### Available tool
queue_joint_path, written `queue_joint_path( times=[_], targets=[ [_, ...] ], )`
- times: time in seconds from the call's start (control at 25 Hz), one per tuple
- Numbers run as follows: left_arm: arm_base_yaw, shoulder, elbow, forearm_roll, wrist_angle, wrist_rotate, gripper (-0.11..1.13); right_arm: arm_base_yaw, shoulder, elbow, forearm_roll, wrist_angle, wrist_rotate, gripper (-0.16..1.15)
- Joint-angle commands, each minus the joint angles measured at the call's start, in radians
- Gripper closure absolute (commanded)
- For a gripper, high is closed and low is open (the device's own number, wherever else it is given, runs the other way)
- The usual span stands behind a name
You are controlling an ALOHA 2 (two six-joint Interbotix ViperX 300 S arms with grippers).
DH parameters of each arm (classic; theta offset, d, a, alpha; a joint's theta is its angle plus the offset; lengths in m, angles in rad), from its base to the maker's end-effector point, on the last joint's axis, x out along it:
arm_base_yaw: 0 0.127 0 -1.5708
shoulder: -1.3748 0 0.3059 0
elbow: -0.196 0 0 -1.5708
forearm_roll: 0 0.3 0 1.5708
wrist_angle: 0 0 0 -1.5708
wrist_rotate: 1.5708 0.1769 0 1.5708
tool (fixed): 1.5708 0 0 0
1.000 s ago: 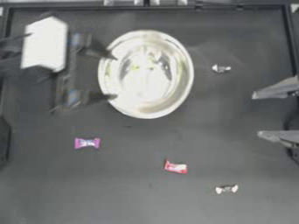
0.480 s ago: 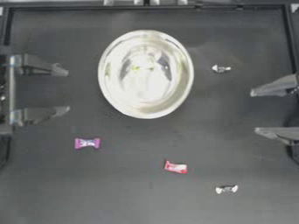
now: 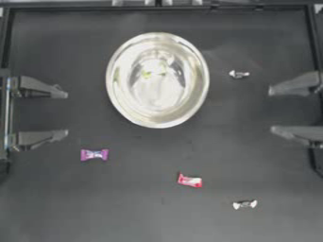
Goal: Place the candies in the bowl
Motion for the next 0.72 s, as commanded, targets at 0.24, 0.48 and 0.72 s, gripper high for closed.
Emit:
queue_joint_path(
  times=[0.24,0.48,0.72],
  targets=[
    [0.0,0.04,-0.011,-0.009,-0.008,0.0,0.02,-0.324,0.17,-0.307,-0.064,0.612,-0.063,-0.01],
    [0.0,0.049,-0.009,-0.008,-0.009,0.0,0.01,-0.442,0.416,-0.44,0.012,0.77,-0.268,-0.01],
    [0.0,0.049,-0.008,-0.009,-0.008,-0.002,0.02,-0.555,0.644,-0.546,0.173,0.867,-0.5,-0.01]
  ],
)
